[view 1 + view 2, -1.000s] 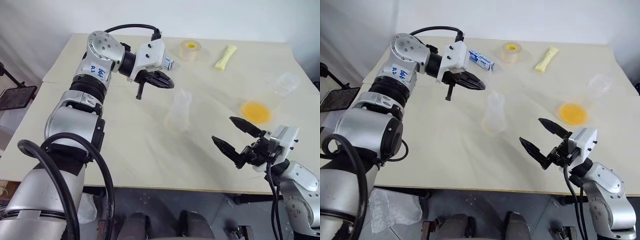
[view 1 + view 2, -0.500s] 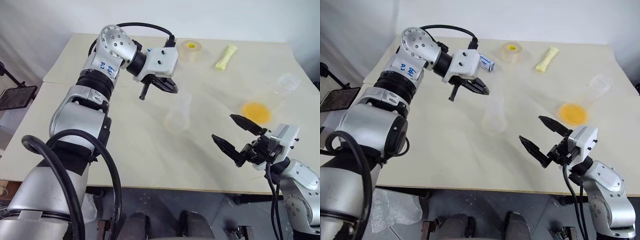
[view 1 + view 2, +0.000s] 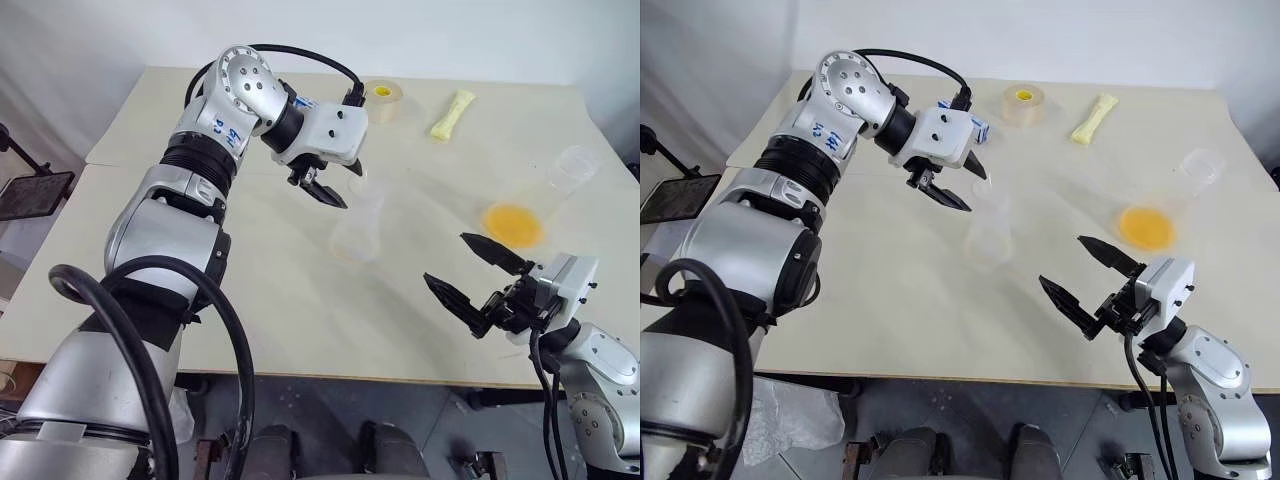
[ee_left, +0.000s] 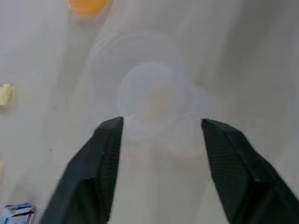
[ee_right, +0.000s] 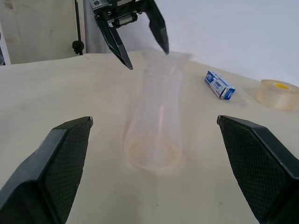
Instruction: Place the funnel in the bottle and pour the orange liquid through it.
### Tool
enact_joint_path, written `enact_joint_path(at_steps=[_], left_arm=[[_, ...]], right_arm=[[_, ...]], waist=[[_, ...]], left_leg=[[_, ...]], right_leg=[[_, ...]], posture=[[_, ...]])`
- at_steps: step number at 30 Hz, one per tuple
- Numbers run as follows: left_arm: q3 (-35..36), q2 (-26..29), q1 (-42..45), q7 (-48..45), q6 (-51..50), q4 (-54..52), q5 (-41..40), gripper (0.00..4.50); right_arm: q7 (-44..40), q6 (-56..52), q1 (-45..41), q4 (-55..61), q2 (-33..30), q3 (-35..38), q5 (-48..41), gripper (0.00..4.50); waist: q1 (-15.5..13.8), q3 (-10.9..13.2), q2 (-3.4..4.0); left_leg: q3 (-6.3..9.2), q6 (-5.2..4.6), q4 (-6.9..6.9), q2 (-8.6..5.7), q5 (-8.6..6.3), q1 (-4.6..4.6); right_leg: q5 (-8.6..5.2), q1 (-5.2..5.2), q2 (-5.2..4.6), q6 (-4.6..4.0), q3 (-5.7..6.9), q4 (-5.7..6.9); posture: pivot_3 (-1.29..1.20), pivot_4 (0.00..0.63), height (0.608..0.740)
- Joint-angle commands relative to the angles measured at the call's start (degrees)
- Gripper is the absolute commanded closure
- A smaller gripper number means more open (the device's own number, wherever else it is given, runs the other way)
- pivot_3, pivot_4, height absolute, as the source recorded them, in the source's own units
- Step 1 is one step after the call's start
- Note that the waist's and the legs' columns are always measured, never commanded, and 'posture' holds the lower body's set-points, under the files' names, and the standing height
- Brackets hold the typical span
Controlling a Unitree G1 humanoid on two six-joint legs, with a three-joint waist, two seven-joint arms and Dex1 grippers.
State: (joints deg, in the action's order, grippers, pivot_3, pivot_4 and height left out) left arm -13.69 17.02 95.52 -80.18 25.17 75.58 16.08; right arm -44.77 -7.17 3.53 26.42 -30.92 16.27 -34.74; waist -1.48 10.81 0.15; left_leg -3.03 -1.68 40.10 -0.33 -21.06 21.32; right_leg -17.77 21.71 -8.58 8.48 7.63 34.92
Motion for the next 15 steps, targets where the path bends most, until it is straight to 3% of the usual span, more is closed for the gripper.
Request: enact_joint_path(at_steps=[1, 2, 9, 15], left_arm=[[1.61, 0.13, 2.97, 0.6, -0.65, -0.39, -1.15, 0.27], [2.01, 0.24, 3.11, 0.85, -0.93, -0.42, -1.38, 0.03], [11.19, 4.08, 1.17, 1.38, -8.76, -1.22, -9.15, 0.03], [21.74, 7.5, -6.58, 1.59, -15.75, -4.95, -20.17, 0.03]], right_arm=[[-0.11, 1.61, 0.07, 0.16, -0.11, 1.99, -0.47, 0.0], [-0.14, 1.61, -0.01, 0.03, -0.23, 2.16, -0.53, 0.0], [1.65, 1.7, 2.41, 0.68, -0.43, 5.68, -0.31, 0.0], [9.64, 1.13, 4.86, 1.75, 1.18, 9.71, 2.4, 0.0]], waist=[[0.0, 0.0, 0.0], [0.0, 0.0, 0.0], [0.15, 0.0, 0.0], [0.12, -0.02, 0.03]], left_leg=[[0.0, 0.0, 0.0, 0.0, 0.0, 0.0], [0.0, 0.0, 0.0, 0.0, 0.0, 0.0], [0.0, 0.0, -0.01, 0.01, 0.0, 0.0], [0.03, 0.0, 0.03, 0.03, 0.0, -0.07]], right_leg=[[0.0, 0.0, 0.0, 0.0, 0.0, 0.0], [0.0, 0.0, 0.0, 0.0, 0.0, 0.0], [0.0, 0.02, 0.0, 0.0, 0.0, 0.04], [0.0, 0.02, -0.01, 0.0, -0.03, 0.17]], posture=[[0.0, 0.15, 0.74], [0.0, 0.15, 0.74], [0.0, 0.15, 0.74], [0.0, 0.15, 0.74]])
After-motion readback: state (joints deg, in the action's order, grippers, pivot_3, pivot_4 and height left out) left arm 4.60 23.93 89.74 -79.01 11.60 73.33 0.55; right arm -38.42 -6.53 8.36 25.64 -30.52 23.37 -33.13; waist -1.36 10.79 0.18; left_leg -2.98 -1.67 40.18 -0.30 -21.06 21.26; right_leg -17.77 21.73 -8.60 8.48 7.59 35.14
